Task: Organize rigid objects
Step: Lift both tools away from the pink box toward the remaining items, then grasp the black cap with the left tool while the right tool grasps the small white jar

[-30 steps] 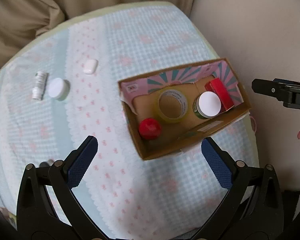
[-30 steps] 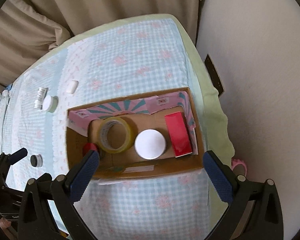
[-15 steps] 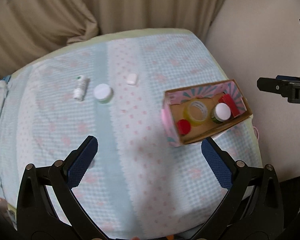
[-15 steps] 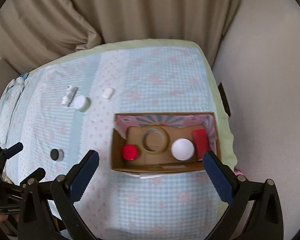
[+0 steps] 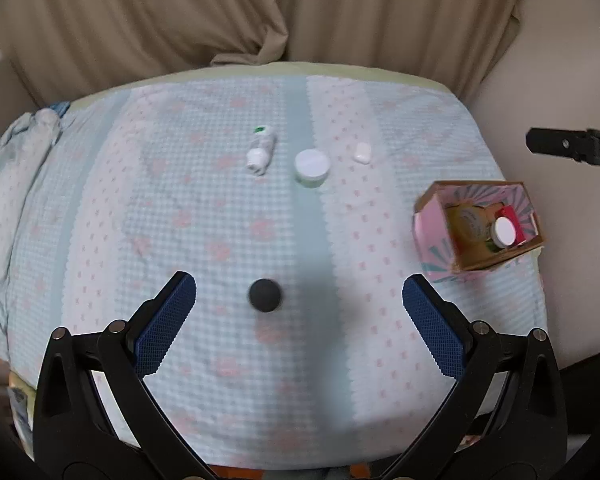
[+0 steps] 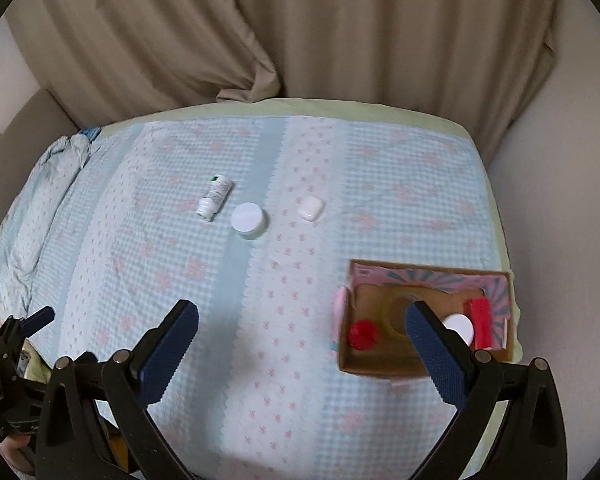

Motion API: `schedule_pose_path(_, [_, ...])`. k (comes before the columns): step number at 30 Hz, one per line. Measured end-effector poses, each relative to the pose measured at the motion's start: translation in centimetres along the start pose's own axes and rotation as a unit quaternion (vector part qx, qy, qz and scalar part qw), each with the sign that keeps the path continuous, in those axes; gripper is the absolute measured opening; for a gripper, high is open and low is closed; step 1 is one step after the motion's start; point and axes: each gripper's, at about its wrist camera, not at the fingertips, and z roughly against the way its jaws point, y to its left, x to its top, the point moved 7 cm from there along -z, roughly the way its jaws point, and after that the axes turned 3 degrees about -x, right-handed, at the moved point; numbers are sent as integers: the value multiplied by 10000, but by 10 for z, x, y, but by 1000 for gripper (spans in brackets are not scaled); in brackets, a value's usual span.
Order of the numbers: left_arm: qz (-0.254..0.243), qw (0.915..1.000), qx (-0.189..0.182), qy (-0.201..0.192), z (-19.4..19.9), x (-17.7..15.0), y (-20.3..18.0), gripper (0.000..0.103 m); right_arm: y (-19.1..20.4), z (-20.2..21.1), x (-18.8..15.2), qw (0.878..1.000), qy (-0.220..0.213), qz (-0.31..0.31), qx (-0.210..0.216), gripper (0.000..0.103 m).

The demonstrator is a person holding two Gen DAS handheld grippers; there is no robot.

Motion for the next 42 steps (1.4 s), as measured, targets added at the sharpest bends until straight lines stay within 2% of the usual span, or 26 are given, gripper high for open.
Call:
schedule_pose_path(6, [-190, 9996, 10, 192, -20, -11, 41, 103, 46, -29, 15, 9999, -65, 4, 107, 103])
schedule_pose_path(11, [-328, 9988, -61, 358, -53, -25, 55, 103, 66, -63, 26, 9998, -57, -73, 194, 103])
schedule_pose_path(19, [-506, 9961, 98, 713, -143, -61, 67, 102, 78, -163, 33, 9991, 261, 222, 257, 103])
schedule_pose_path(21, [-421, 9951, 237, 857, -170, -74, 70, 97, 82, -195, 32, 9980, 375, 380, 331, 103])
schedule_pose_path(27, [-20, 9929, 339, 1141, -223, -106, 74, 97, 97, -275, 26, 9915, 765, 1013, 289, 103])
schedule_pose_path(31, [-27, 9928, 374, 1138, -245, -112, 68, 97, 109, -317, 28, 9871, 915, 1261, 377, 103])
schedule_pose_path(35, [-145, 9942, 468, 960, -257, -110, 62, 96, 111, -350, 33, 9864, 1006, 1234, 420, 103])
schedule_pose_path(37, [-182, 9948, 468, 888, -262, -107, 60, 93, 111, -363, 36, 9866, 993, 1229, 410, 103])
schedule_pose_path(39, [-202, 9947, 461, 891, -267, -105, 58, 81, 112, -371, 40, 9869, 951, 1220, 448, 103])
schedule_pose_path(42, [-189, 9940, 457, 980, -275, -104, 56, 75, 116, -382, 46, 9868, 917, 1250, 466, 103])
